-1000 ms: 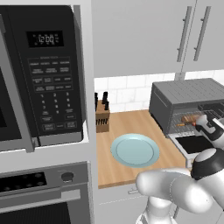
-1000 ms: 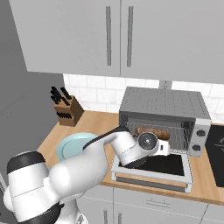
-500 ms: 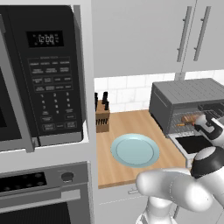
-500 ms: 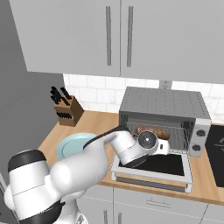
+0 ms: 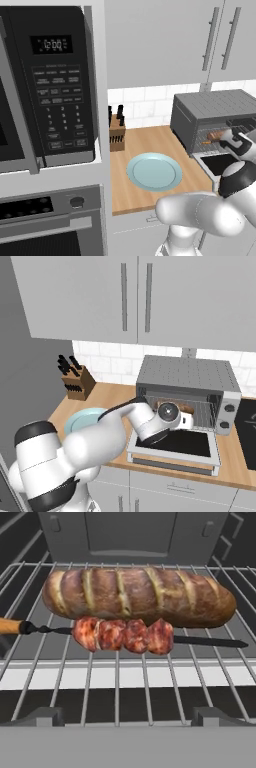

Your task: Pick up the kebab skewer and baguette bread, and place them inside the toaster oven. Close the toaster oven door and start by setting the timer.

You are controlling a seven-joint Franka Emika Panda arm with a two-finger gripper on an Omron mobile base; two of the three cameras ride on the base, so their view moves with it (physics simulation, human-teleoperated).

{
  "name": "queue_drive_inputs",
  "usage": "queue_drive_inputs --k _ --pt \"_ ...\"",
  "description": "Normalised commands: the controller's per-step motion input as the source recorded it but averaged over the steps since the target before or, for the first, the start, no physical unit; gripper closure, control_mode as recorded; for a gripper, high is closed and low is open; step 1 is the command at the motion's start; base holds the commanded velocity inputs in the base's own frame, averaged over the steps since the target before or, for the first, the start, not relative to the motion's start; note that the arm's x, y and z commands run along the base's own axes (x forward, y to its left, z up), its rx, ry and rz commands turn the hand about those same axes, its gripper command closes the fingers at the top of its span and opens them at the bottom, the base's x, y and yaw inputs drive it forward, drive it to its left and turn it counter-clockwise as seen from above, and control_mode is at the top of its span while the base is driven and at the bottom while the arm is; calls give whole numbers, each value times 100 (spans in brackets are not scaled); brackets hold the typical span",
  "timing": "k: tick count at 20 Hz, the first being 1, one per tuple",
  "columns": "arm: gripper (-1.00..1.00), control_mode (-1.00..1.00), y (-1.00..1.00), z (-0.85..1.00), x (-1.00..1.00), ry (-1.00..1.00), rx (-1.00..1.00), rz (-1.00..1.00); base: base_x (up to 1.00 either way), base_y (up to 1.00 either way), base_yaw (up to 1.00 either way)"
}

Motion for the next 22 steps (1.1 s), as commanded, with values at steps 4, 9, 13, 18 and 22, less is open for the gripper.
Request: queue_drive_inputs --k 4,9,13,18,22 --pt "-100 -100 0 -11 0 3 0 0 0 0 0" --pt "-100 -100 0 -14 7 0 0 0 0 0 0" --pt "-100 -100 0 -20 9 0 0 0 0 0 0" --pt "-100 -100 0 -34 10 -4 0 1 0 0 0" --pt "-100 -100 0 -53 3 -13 0 2 0 0 0"
